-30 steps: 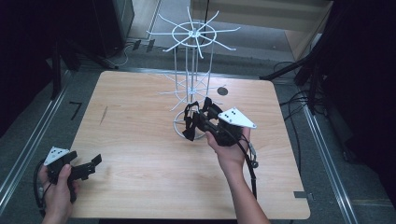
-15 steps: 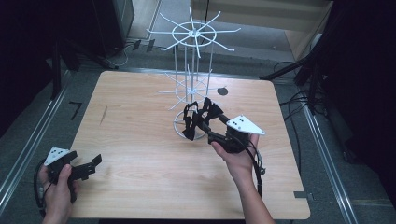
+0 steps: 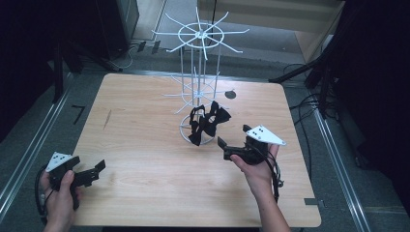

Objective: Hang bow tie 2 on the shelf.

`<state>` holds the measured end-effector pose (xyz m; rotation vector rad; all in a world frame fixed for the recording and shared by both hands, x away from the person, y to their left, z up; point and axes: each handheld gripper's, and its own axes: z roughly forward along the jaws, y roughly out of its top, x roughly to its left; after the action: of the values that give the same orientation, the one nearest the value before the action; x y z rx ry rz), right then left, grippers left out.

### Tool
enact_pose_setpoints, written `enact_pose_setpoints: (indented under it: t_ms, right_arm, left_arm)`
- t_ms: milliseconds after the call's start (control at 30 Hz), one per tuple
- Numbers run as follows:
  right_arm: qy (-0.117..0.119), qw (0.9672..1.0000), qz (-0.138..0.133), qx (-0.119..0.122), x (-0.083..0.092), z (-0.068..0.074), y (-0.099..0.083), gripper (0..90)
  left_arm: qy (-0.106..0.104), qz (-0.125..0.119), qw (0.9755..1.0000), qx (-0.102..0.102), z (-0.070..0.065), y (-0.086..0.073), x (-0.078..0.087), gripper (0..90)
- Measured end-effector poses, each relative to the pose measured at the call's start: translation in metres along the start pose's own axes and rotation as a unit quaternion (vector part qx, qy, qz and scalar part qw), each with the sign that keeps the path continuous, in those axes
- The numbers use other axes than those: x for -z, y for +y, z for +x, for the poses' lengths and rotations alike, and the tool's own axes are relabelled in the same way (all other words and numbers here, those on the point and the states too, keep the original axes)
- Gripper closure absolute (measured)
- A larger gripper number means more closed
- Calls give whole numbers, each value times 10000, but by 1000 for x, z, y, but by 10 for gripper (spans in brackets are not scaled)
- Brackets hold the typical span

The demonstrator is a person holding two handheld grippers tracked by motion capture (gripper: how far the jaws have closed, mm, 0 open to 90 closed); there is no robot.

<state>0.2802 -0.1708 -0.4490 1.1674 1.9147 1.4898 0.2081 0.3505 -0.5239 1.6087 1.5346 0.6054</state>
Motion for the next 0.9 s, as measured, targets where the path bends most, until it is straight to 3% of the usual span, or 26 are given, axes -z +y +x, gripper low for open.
enact_pose_setpoints:
  t_ms: [900]
  right_arm:
    - [-393,9988,287,-102,32,-37,-55,0]
  left_arm:
    - [22,-19,10000,-26,-1,0,0,0]
